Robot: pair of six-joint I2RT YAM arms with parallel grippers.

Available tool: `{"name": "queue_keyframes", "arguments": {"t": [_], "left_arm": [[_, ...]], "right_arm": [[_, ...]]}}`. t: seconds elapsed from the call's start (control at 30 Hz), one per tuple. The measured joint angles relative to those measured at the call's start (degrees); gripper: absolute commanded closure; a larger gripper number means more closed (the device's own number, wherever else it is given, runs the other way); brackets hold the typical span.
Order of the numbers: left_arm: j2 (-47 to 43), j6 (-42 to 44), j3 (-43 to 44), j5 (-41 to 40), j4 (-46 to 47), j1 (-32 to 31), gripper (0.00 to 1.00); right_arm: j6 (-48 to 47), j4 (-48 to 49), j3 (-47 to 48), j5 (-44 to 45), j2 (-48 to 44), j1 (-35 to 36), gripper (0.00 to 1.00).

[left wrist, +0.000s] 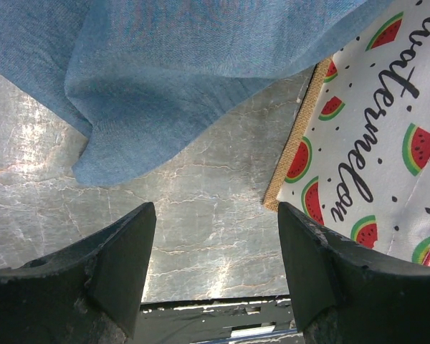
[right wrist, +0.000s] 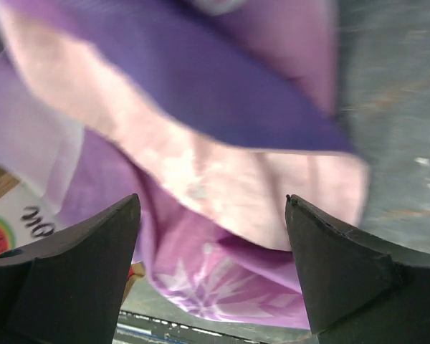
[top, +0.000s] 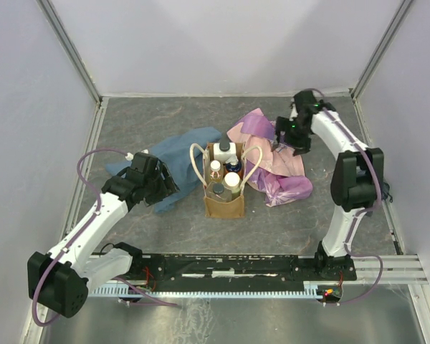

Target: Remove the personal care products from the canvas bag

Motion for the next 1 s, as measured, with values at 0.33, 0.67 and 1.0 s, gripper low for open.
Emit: {"name": "queue_keyframes", "arguments": {"t": [0.33, 0.67, 1.0], "left_arm": [[-0.81, -0.76, 0.0, 0.0, -0.13, 0.0, 0.25], [-1.36, -0.83, 0.0, -0.07, -2.05, 0.0, 0.24], [-1.68, -0.83, 1.57, -0.07, -3.54, 0.0, 0.24]], "right_arm": [[-0.44, -0.79, 4.79, -7.21, 4.46, 8.26, 0.11], [1.92, -6.93, 14.8, -0.68, 20.94, 6.91, 0.08], [5.35, -14.71, 36.37, 6.54, 32.7, -8.92, 0.11]]}}
